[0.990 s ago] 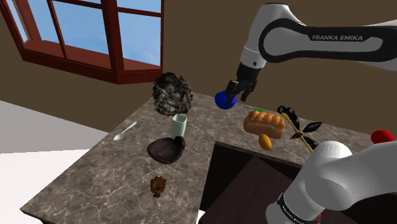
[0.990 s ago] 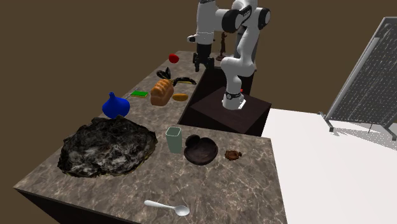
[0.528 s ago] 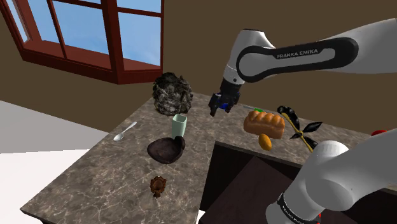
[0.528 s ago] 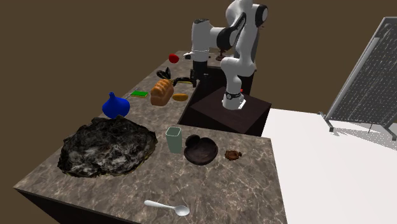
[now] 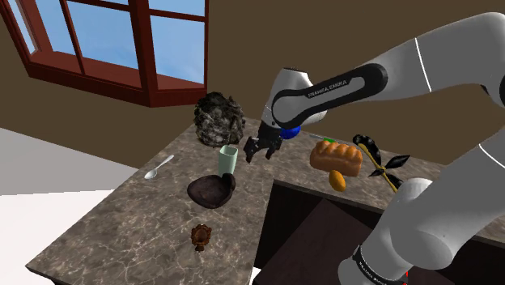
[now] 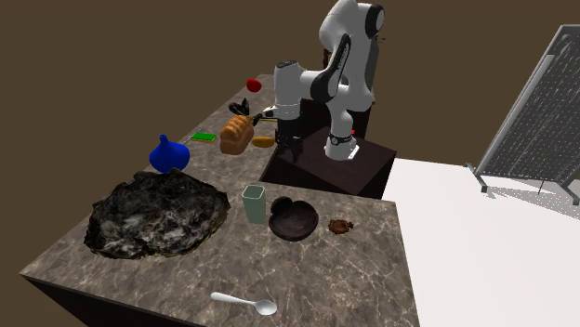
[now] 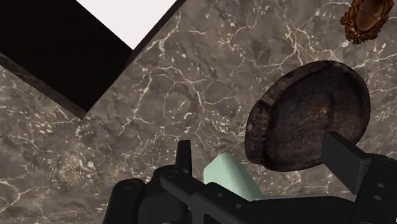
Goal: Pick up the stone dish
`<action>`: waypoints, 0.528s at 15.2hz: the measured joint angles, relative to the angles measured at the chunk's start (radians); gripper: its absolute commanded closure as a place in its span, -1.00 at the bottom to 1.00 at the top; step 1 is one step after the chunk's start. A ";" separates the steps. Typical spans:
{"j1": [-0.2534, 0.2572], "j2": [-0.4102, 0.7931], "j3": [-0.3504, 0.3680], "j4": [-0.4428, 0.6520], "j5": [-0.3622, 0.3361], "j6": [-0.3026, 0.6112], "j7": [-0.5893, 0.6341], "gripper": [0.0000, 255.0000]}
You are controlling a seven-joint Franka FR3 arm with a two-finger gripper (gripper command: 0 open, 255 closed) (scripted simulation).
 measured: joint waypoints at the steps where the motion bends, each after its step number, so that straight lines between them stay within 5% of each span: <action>1: 0.006 0.037 -0.001 0.004 0.018 0.035 -0.006 -1.00; 8: 0.044 0.305 0.014 0.103 0.176 0.218 -0.069 -1.00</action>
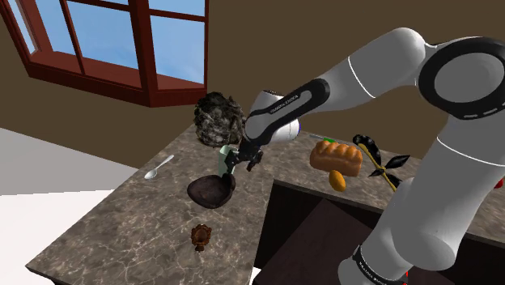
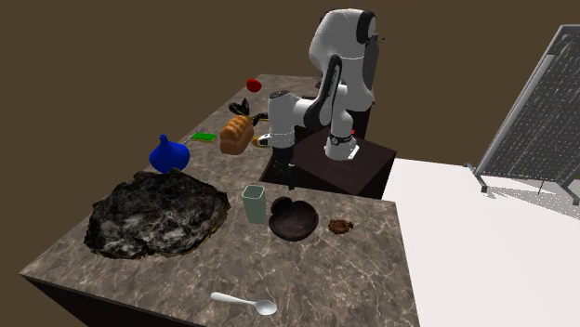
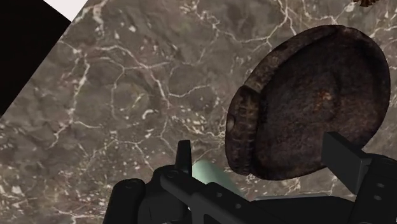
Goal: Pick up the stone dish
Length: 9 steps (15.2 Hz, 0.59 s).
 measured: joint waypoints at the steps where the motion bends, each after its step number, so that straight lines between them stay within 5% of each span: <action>1: 0.006 0.046 0.009 0.029 0.023 0.021 -0.002 -1.00; 9: -0.007 0.195 0.042 0.067 0.124 0.131 -0.082 -1.00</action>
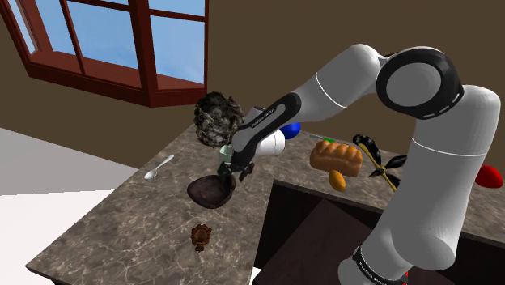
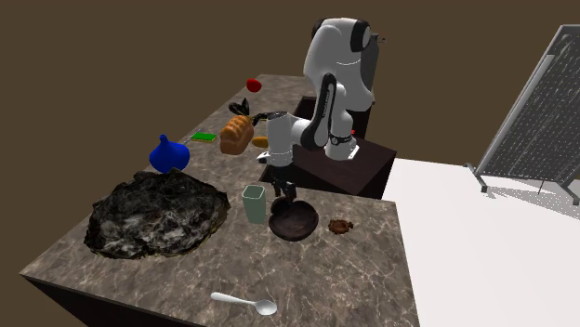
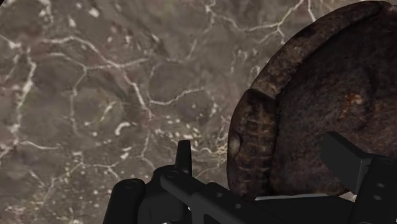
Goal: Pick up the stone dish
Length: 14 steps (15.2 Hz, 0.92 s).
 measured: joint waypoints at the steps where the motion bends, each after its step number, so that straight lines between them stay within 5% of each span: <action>1: -0.001 0.011 0.004 0.002 0.007 0.010 -0.005 -1.00; 2: -0.002 0.016 0.006 0.001 0.011 0.015 -0.009 1.00; 14: -0.002 0.009 0.002 0.002 0.005 0.006 -0.005 1.00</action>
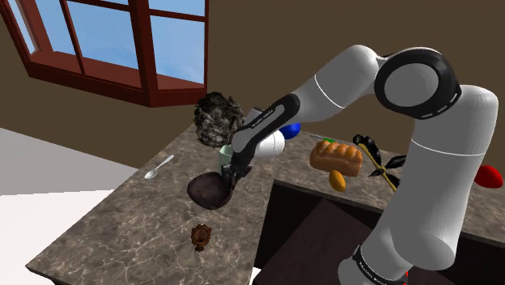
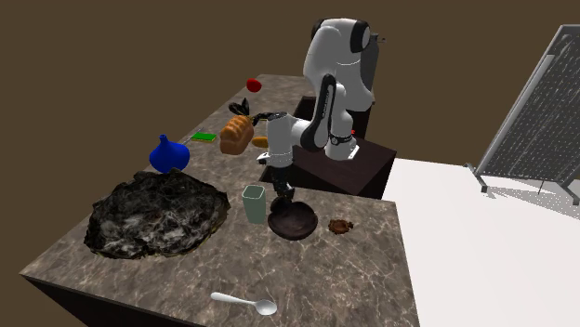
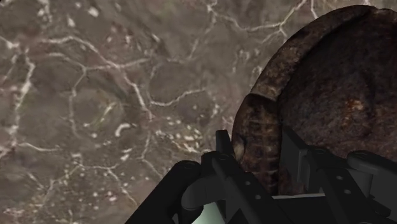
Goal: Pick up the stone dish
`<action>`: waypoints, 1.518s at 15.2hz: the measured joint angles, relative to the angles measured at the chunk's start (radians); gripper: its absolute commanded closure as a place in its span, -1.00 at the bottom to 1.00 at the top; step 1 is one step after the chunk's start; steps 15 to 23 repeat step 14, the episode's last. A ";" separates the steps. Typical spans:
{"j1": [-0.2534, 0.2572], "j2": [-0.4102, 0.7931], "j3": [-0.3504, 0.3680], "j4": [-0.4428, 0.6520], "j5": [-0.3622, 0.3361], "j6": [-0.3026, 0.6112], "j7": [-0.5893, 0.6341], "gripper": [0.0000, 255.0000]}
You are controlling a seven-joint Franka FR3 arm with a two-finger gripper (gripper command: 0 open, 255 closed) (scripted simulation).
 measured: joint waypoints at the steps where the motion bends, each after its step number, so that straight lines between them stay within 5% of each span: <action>1: 0.002 -0.012 -0.004 0.000 -0.008 -0.011 0.007 1.00; 13: 0.017 -0.150 -0.037 0.006 -0.100 -0.150 0.099 1.00; 23: 0.017 -0.156 -0.037 0.006 -0.104 -0.156 0.103 1.00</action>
